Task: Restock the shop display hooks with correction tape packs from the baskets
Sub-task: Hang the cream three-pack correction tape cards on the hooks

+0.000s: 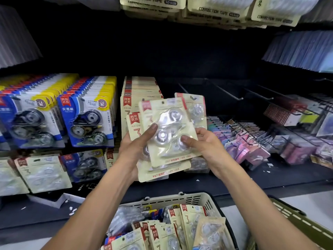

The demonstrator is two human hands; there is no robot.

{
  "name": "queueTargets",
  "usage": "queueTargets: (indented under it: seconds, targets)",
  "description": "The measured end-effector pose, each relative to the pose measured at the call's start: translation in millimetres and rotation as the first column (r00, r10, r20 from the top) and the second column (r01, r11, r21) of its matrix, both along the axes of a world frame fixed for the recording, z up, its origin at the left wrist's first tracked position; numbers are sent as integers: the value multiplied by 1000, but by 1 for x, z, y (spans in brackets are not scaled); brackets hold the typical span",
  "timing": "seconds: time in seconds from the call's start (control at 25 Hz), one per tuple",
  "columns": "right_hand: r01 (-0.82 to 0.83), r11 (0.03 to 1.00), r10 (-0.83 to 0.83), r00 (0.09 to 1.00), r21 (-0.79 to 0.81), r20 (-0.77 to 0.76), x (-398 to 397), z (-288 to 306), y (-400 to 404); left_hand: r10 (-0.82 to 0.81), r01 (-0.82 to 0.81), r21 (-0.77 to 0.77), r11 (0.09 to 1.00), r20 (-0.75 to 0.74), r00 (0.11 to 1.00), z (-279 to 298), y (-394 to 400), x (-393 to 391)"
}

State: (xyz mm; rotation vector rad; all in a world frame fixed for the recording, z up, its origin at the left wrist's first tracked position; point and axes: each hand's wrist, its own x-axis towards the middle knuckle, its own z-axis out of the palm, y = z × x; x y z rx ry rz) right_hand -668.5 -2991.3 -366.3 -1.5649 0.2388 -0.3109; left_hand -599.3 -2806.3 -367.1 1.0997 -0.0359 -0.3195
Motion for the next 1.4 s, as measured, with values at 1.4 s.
queueTargets:
  seconds: [1.4]
  targets:
    - [14,991,-24,996,-130,-80,-4,-7,-7,31,-45,-138,989,-99,995,4,-14,-13]
